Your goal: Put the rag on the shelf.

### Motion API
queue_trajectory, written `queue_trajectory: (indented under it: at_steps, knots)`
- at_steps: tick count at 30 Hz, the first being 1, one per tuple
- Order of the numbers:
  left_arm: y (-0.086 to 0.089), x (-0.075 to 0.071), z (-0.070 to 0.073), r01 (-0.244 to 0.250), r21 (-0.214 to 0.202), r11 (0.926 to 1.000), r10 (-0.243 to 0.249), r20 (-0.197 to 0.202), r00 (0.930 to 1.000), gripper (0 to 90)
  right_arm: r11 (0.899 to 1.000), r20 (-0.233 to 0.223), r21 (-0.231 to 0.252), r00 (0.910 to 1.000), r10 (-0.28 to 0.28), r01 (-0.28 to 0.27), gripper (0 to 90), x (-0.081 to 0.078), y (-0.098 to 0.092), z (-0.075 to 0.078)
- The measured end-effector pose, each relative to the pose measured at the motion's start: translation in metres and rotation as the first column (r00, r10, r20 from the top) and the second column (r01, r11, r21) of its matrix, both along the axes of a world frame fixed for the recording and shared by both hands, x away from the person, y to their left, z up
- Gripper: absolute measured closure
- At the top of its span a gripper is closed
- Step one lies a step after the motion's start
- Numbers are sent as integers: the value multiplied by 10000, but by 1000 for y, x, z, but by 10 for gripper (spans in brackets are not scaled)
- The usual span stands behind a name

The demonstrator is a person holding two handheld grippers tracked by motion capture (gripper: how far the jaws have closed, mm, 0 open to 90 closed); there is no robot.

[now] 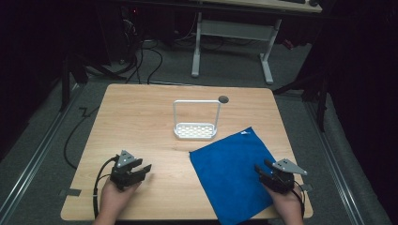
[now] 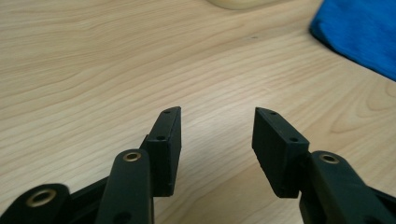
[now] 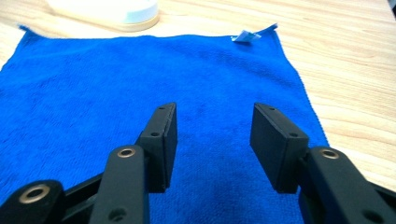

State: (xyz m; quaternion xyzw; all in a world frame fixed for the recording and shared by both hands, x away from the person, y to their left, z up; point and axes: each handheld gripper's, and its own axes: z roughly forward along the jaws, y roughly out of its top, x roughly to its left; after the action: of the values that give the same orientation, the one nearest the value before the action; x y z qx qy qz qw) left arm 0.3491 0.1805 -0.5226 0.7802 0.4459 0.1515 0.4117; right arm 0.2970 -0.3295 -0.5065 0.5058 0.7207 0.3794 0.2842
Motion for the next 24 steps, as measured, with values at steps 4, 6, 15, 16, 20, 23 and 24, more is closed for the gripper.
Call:
queue_trajectory:
  at_steps: [4,6,15,16,20,23,24]
  knots:
    - [3,3,-2,-121,-147,9998,120,-64,9999,522,9999,3,13,9999,-156,156,531,1,-2,-1]
    - [1,4,-2,-88,-26,10000,88,3,10000,508,9999,143,-68,9998,-110,111,535,1,-3,0]
    - [-9,3,-1,92,4,10000,-92,73,9999,502,9999,198,-139,9998,-56,59,512,-2,-3,1]
    - [-13,3,-1,216,71,9997,-217,102,9997,501,9999,212,-143,9998,-42,45,511,-1,-5,2]
    - [-19,1,-1,423,158,9990,-425,112,9990,500,9999,198,-152,9998,-65,68,512,-1,-6,2]
    - [-26,0,-2,559,76,9984,-560,35,9984,500,9998,137,-139,9998,-123,125,515,0,-7,2]
    - [-31,-1,-2,702,130,9974,-702,12,9975,500,9998,123,-85,9998,-161,162,518,0,-8,3]
